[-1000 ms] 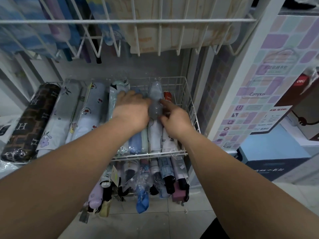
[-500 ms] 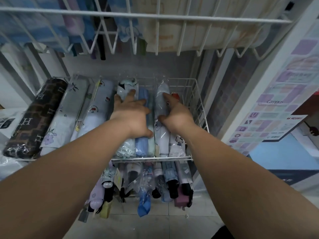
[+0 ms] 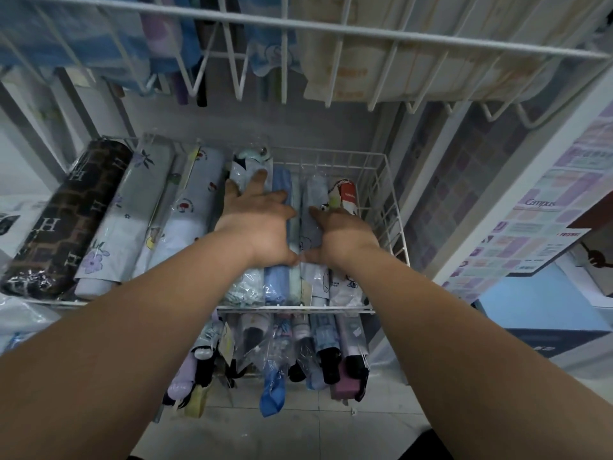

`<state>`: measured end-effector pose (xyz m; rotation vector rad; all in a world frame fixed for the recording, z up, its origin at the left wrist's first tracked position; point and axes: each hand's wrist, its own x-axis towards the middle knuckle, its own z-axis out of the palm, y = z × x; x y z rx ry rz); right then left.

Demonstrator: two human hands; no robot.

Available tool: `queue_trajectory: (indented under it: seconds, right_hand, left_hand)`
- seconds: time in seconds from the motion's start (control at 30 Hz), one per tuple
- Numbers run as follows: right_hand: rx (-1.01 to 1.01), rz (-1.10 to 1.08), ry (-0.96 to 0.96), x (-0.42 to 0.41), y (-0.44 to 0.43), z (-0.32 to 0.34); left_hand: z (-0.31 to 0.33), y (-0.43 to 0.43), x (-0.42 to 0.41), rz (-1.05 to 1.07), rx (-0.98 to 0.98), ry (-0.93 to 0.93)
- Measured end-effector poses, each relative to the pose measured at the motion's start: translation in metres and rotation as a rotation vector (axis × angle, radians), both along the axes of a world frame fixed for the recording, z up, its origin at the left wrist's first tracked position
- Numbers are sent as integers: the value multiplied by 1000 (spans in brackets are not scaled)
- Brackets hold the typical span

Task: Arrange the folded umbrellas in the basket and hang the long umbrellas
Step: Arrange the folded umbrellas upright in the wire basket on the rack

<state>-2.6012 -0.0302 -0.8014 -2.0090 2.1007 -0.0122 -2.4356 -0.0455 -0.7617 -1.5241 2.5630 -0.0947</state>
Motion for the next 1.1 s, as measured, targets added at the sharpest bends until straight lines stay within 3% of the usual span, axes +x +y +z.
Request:
queue_trajectory:
  seconds: [0.17, 0.3, 0.57, 0.63, 0.77, 0.9, 1.0, 1.1]
  right_hand:
    - [-184, -20, -37, -11, 14, 1]
    - [-132, -79, -246, -10, 17, -14]
    - [-140, 21, -282, -14, 16, -28]
    - [-104, 31, -251, -14, 14, -25]
    - [-40, 43, -167, -13, 13, -10]
    - [-274, -16, -256, 8, 15, 9]
    - [-441, 29, -331, 45, 15, 24]
    - [-382, 3, -494, 80, 18, 37]
  left_hand:
    - [1, 2, 4, -7, 12, 7]
    - [0, 2, 2, -13, 12, 3]
    - [-1, 4, -1, -21, -5, -8]
    - [1, 5, 0, -24, -10, 44]
    - [6, 12, 10, -5, -106, 318]
    - [14, 25, 36, 41, -280, 489]
    - [21, 30, 71, 205, -281, 504]
    - [20, 33, 104, 318, -293, 449]
